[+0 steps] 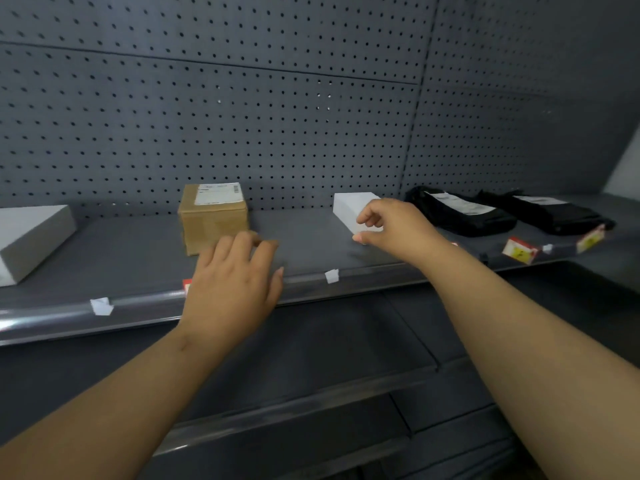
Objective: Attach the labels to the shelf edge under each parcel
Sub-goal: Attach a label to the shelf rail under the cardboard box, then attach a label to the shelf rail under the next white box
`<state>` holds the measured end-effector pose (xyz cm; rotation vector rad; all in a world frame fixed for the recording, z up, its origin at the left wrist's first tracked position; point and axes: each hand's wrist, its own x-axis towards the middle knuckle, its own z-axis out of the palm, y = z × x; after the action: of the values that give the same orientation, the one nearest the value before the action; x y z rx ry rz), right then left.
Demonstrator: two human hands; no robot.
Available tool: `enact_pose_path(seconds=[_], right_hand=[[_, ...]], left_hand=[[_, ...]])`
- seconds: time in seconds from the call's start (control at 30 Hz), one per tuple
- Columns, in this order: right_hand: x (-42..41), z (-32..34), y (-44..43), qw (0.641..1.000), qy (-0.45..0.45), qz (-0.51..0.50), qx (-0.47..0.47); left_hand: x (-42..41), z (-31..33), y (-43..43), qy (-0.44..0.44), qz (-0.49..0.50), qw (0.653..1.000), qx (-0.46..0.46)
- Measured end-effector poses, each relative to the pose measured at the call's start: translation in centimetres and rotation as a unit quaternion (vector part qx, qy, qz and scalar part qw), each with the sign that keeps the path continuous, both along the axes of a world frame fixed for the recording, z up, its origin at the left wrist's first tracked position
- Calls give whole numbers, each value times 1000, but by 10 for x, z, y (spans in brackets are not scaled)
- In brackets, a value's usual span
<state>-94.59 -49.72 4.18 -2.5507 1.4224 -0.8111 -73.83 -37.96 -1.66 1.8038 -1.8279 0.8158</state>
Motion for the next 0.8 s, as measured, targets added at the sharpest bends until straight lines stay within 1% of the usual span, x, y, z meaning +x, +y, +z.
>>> enact_pose_path(seconds=[0.2, 0.33, 0.47, 0.67, 0.8], right_hand=[[-70, 4, -33, 998, -11, -54, 36], [-109, 0, -61, 995, 14, -75, 63], [-135, -7, -86, 991, 36, -86, 95], [-147, -10, -112, 984, 103, -68, 128], [-146, -12, -126, 969, 160, -51, 183]], left_hand=[[-55, 7, -34, -10, -7, 1000, 23], [-93, 8, -58, -9, 2, 999, 47], [-125, 6, -79, -13, 10, 999, 49], [-158, 3, -102, -15, 40, 997, 65], [-168, 2, -108, -11, 60, 995, 74]])
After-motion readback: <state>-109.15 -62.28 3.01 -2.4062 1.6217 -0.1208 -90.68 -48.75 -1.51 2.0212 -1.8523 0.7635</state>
